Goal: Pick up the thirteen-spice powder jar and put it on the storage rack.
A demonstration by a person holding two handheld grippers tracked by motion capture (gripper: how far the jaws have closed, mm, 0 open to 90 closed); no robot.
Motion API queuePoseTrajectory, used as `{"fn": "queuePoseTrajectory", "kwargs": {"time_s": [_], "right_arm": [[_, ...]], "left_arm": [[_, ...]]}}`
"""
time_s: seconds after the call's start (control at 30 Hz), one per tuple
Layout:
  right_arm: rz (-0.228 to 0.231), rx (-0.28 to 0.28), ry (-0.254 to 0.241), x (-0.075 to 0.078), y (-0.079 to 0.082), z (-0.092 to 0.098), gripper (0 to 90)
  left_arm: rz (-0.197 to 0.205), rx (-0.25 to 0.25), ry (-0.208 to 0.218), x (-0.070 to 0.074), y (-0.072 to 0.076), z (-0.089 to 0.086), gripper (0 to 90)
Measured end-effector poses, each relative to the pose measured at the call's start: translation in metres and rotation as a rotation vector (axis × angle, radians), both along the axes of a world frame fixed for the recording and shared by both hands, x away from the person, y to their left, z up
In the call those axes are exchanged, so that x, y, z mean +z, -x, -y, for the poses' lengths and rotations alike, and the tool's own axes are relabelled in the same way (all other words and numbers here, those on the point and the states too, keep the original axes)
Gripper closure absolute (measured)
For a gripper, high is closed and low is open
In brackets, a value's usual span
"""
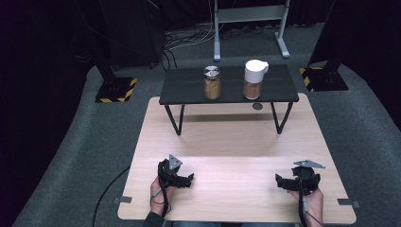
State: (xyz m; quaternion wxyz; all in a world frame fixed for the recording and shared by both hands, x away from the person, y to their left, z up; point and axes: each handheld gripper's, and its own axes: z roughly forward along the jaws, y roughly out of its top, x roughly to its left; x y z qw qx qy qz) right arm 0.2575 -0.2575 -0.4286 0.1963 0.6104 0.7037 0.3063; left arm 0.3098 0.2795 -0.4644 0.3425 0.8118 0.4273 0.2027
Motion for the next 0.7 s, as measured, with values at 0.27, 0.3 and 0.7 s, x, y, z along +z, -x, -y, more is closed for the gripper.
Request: {"fn": "queuePoseTrajectory", "kwargs": {"time_s": [0.27, 0.3, 0.7], "right_arm": [[-0.029, -0.016, 0.010, -0.008, -0.003, -0.006, 0.0], [-0.036, -0.017, 0.010, -0.009, -0.004, -0.007, 0.0], [0.028, -0.007, -0.035, -0.027, 0.008, -0.007, 0.0]], "left_arm": [[0.000, -0.002, -0.001, 0.000, 0.000, 0.000, 1.0], [0.000, -0.003, -0.002, 0.000, 0.000, 0.000, 1.1], [0.001, -0.005, -0.002, 0.000, 0.000, 0.000, 1.1]]}}
